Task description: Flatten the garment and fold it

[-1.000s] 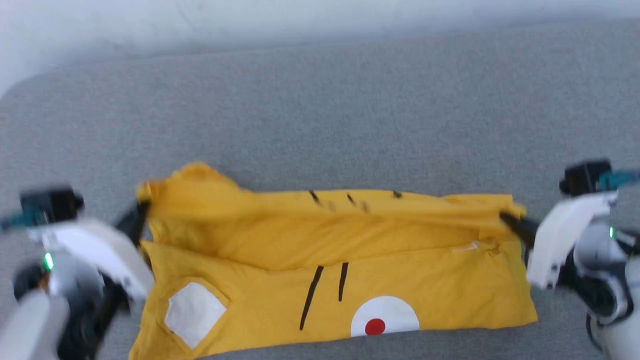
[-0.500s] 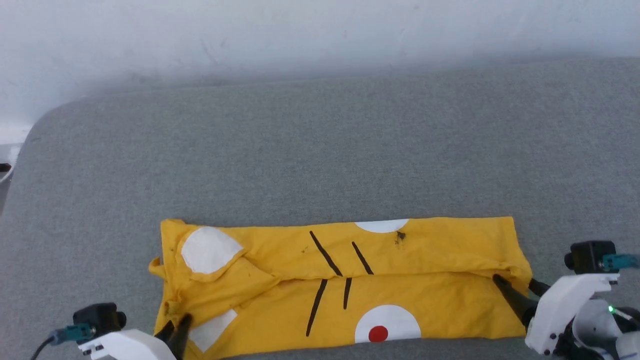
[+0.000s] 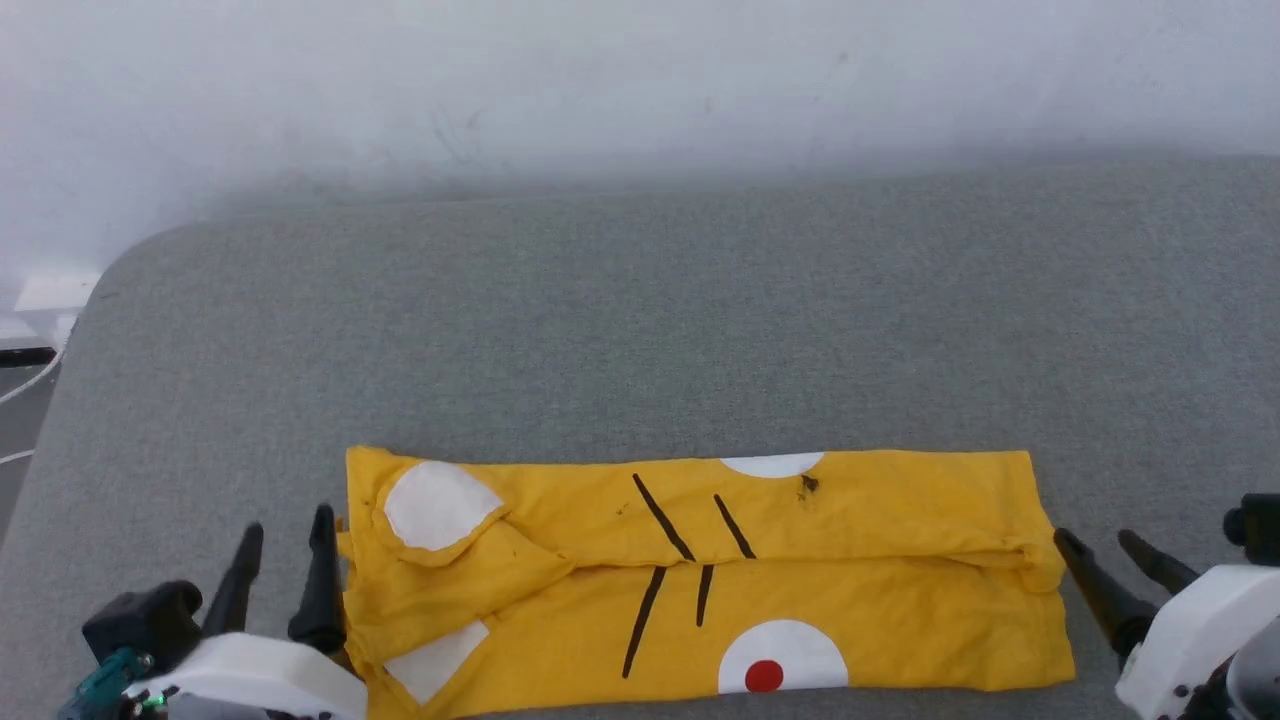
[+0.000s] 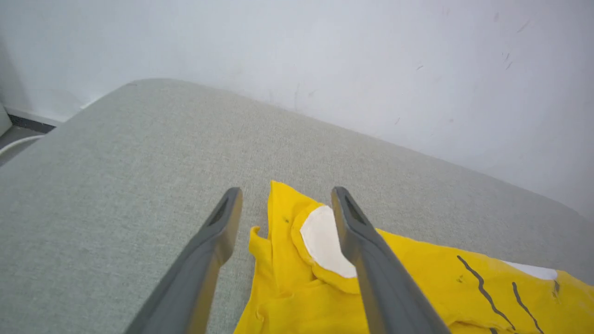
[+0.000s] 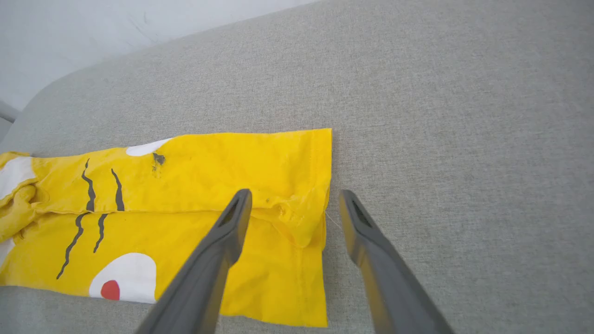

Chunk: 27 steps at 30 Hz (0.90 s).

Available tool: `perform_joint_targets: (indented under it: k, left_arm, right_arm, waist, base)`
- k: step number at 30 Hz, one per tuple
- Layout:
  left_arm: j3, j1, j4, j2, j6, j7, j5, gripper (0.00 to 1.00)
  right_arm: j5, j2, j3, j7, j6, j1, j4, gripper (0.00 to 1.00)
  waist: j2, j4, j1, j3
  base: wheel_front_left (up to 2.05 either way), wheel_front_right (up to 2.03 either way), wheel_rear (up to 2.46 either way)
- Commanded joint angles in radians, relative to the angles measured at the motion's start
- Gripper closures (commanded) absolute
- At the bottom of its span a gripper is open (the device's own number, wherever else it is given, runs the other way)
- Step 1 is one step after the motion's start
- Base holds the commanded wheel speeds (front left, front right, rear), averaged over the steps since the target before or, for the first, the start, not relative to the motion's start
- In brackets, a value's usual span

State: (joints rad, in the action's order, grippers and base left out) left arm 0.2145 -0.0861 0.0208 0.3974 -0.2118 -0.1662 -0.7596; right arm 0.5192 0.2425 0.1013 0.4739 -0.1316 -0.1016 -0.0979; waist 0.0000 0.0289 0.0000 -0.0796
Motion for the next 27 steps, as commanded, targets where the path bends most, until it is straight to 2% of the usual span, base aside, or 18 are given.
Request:
perform_joint_targets:
  k: [1,7,14,22,23,24,25,26,27]
  left_arm:
    - [-0.003,0.025,-0.001,-0.002,0.004,-0.027,0.029,0.0]
    - [-0.011,0.081,-0.036,-0.01,0.003,-0.091,0.178,0.0]
    - [0.012,0.091,-0.122,-0.032,0.029,-0.095,0.351,0.0]
    - [0.038,0.082,-0.13,-0.065,0.043,-0.095,0.406,0.0]
    - [0.039,0.082,-0.128,-0.069,0.045,-0.095,0.408,0.0]
    - [0.039,0.081,-0.125,-0.074,0.047,-0.095,0.407,0.0]
    - [0.038,0.08,-0.121,-0.075,0.048,-0.095,0.408,0.0]
    - [0.037,0.079,-0.118,-0.078,0.05,-0.095,0.408,0.0]
    - [0.035,0.079,-0.117,-0.08,0.051,-0.095,0.407,0.0]
  right_arm:
    - [-0.002,-0.004,0.015,0.026,0.001,0.017,0.0,0.0]
    - [0.016,0.028,0.073,0.166,0.001,0.104,0.106,0.0]
    - [0.031,0.025,0.064,0.266,0.001,0.179,0.248,0.0]
    - [0.054,-0.013,0.028,0.373,0.001,0.212,0.412,0.0]
    - [0.057,-0.019,0.022,0.395,0.001,0.21,0.43,0.08]
    - [0.058,-0.024,0.016,0.411,0.001,0.211,0.443,0.58]
    - [0.064,-0.031,0.012,0.424,0.001,0.212,0.455,0.89]
    - [0.068,-0.037,0.01,0.441,0.001,0.213,0.467,1.0]
    - [0.067,-0.038,0.003,0.455,0.001,0.215,0.473,1.0]
  waist:
    - [0.0,-0.006,0.0,-0.001]
    - [0.0,-0.049,0.0,-0.021]
    - [0.0,-0.1,0.0,-0.052]
    - [0.0,-0.122,0.0,-0.072]
    - [0.0,-0.123,0.0,-0.072]
    - [0.0,-0.123,0.0,-0.072]
    - [0.0,-0.123,0.0,-0.072]
    - [0.0,-0.122,0.0,-0.07]
    - [0.0,-0.121,0.0,-0.069]
  base:
    - [0.0,0.0,0.0]
    - [0.0,0.0,0.0]
    - [0.0,0.0,0.0]
    - [0.0,0.0,0.0]
    - [0.0,0.0,0.0]
    - [0.0,0.0,0.0]
    - [0.0,0.0,0.0]
    - [0.0,0.0,0.0]
    - [0.0,0.0,0.0]
